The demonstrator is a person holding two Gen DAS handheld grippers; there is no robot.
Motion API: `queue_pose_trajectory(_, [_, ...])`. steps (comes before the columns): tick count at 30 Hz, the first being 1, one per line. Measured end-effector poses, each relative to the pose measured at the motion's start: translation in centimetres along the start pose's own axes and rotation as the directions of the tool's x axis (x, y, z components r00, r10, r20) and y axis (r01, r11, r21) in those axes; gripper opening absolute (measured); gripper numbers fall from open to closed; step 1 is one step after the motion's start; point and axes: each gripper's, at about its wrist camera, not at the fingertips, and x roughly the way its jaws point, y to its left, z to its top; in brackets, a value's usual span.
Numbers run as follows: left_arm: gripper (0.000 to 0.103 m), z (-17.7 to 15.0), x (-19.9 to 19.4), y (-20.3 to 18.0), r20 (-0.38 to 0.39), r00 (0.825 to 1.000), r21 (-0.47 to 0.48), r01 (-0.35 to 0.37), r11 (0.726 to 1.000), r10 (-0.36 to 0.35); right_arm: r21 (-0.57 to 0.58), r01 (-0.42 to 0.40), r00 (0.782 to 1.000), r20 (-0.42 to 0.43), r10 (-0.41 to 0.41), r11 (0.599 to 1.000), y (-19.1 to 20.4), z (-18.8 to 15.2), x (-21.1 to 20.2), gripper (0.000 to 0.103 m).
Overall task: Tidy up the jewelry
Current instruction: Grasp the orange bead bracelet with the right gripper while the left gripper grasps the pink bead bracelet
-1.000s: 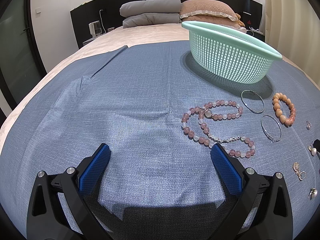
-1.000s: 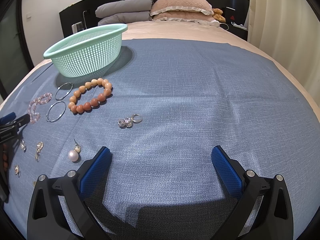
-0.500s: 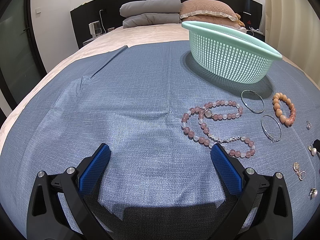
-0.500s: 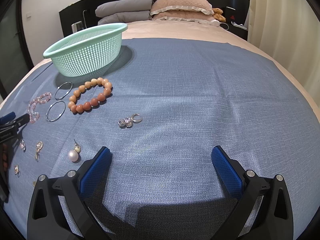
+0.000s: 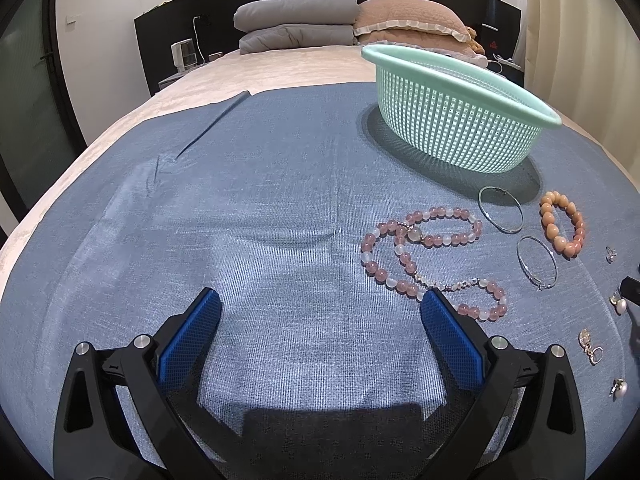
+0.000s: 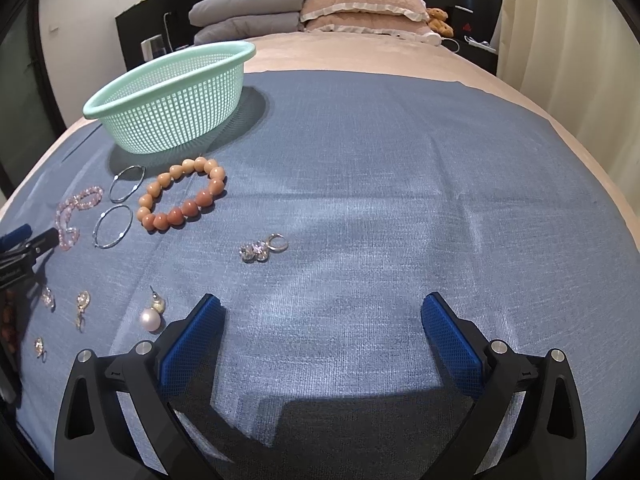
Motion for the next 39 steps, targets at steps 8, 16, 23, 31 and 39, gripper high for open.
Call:
queue_pose_trajectory(8, [0.099, 1.6, -0.3, -1.7, 0.028, 0.998, 0.072, 0.053, 0.996, -0.055, -0.089, -0.039, 0.997, 0.06, 0.044, 0.995, 3.0, 3.0, -0.3, 0.096])
queue_pose_trajectory(16, [0.099, 2.9, 1.7, -3.8, -0.014, 0.998, 0.142, 0.069, 0.987, -0.068, -0.08, -0.056, 0.997, 0.045, 0.06, 0.995, 4.9, 4.6, 1.7, 0.096])
queue_pose_trajectory(23, [0.099, 3.4, 3.0, -3.6, -0.054, 0.996, 0.136, 0.073, 0.988, -0.066, -0.062, -0.075, 0.997, -0.018, 0.074, 0.995, 5.4, 5.6, 4.3, 0.058])
queue_pose_trajectory(31, [0.099, 3.2, 3.6, -3.5, -0.066, 0.993, 0.117, 0.1, 0.988, -0.093, -0.138, -0.064, 0.998, -0.035, 0.06, 0.988, 7.0, 5.3, 4.9, 0.041])
queue_pose_trajectory(39, [0.056, 3.0, 3.0, -4.0, -0.062, 0.986, 0.141, 0.163, 0.976, -0.156, -0.221, -0.053, 0.999, -0.008, 0.053, 0.974, 8.7, 4.7, 4.1, 0.011])
